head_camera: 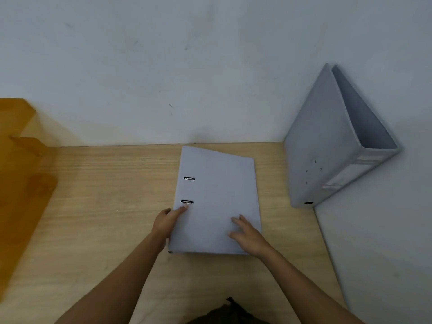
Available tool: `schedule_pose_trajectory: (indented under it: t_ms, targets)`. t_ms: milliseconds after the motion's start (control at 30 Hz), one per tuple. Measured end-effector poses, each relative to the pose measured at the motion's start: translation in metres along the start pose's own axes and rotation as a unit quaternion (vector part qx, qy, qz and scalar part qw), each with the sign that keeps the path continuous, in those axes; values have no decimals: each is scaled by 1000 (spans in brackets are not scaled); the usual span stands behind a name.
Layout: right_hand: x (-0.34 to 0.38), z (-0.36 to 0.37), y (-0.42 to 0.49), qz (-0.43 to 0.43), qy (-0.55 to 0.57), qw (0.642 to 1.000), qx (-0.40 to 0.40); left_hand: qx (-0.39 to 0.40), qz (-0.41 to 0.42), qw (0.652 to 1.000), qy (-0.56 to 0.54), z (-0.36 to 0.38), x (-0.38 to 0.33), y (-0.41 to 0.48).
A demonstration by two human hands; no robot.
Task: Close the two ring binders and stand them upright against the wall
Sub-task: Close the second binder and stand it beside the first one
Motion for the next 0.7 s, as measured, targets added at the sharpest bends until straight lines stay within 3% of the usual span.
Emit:
schedule_pose_trajectory:
  t_ms: [100,200,367,467,600,700]
  targets:
    - [-7,-3,-7,9,37,999,-24,54,-73,994,-67,7,0,-5]
    - [-16,-11,-17,6,89,995,-36,123,-31,983,-136,25,-4,-16]
    - [0,-26,-35,-36,183,982,-32,233,5,929,-287,51,-36,-35]
    - [22,-32,-49,-71,245,966,-36,241,41,930,-274,68,-61,-49]
    - [42,-42,-64,-90,323,941,-38,263,150,930,-210,94,-94,-72]
    - [49,-56,-74,-157,339,926,-52,273,208,921,-184,106,-107,-85]
Point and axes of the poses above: each hand's wrist, its own y-axis towards the middle knuckle, its own z-axis out of the palm, x = y × z, the point moved 2 cm from there along y, towards the middle knuckle, and after that the axes turned 14 degrees about z, right-handed, at the moved point
